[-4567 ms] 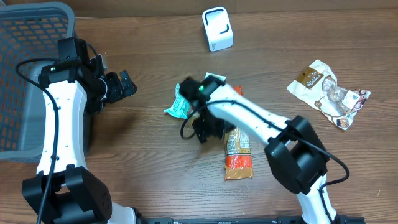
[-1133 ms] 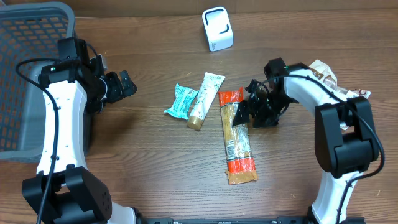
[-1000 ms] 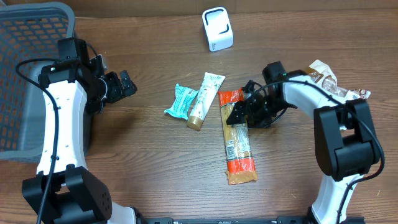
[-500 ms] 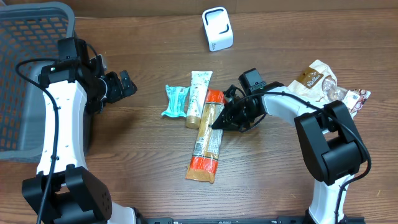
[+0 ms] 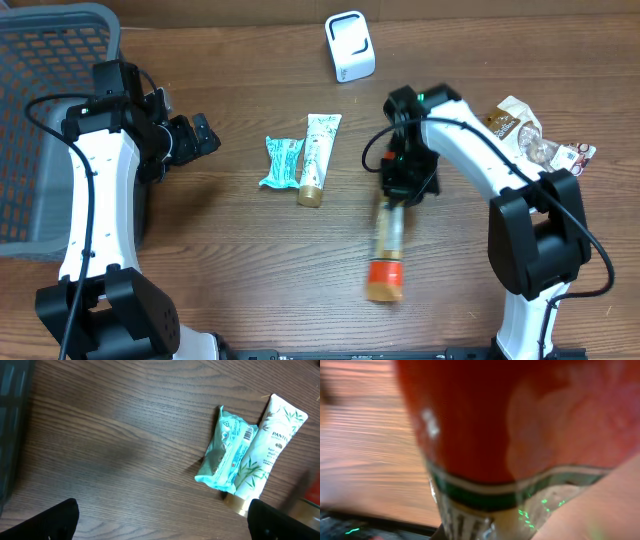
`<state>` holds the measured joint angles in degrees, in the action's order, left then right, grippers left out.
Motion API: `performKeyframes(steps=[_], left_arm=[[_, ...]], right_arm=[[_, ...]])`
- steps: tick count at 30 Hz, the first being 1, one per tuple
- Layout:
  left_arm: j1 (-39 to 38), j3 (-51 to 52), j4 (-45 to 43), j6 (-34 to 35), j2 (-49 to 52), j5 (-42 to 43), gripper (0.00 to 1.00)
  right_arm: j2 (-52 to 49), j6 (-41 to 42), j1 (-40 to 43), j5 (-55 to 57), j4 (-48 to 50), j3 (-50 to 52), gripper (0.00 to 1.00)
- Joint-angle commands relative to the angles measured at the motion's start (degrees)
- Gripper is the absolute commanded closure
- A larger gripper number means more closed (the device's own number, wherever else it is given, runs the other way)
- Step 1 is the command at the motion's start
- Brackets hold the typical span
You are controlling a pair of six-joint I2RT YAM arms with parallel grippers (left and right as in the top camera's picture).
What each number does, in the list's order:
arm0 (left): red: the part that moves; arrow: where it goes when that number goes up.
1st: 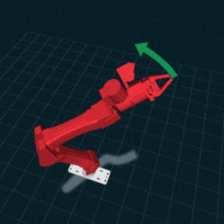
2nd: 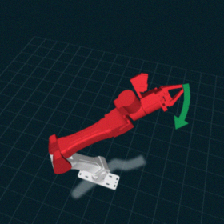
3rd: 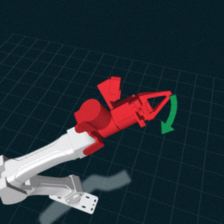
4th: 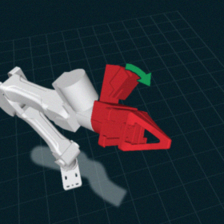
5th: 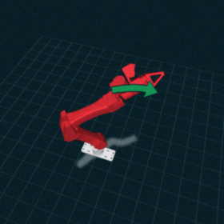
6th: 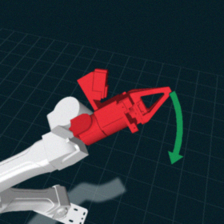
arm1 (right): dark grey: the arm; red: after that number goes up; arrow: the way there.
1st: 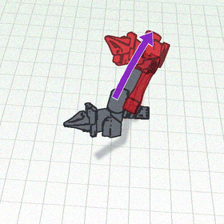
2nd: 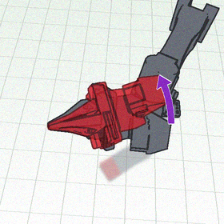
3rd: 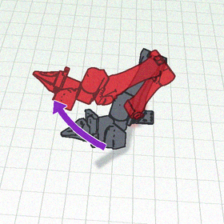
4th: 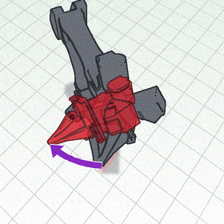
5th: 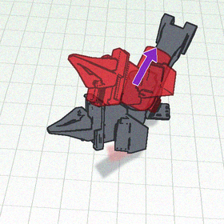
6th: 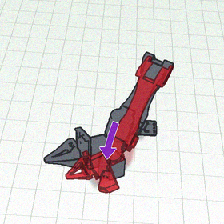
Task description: Scan the item barcode
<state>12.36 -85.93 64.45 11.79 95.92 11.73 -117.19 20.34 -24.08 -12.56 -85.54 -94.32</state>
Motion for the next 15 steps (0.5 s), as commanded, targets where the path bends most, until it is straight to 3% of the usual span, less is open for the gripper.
performKeyframes(steps=[1,11,14,15], left_arm=[[-0.39,-0.85,-0.17,-1.07,0.31,-0.13,0.01],[-0.39,-0.85,-0.17,-1.07,0.31,-0.13,0.0],[-0.39,-0.85,-0.17,-1.07,0.31,-0.13,0.0],[-0.39,-0.85,-0.17,-1.07,0.31,-0.13,0.0]], right_arm=[[4.57,5.99,-2.08,18.86,-6.71,-7.56,0.96],[-7.34,6.43,-5.31,20.48,-7.52,-7.87,0.95],[-12.02,4.9,-6.71,20.0,-3.96,-7.87,0.77],[-13.29,4.31,-7.1,19.43,-2.75,-7.87,0.61]])
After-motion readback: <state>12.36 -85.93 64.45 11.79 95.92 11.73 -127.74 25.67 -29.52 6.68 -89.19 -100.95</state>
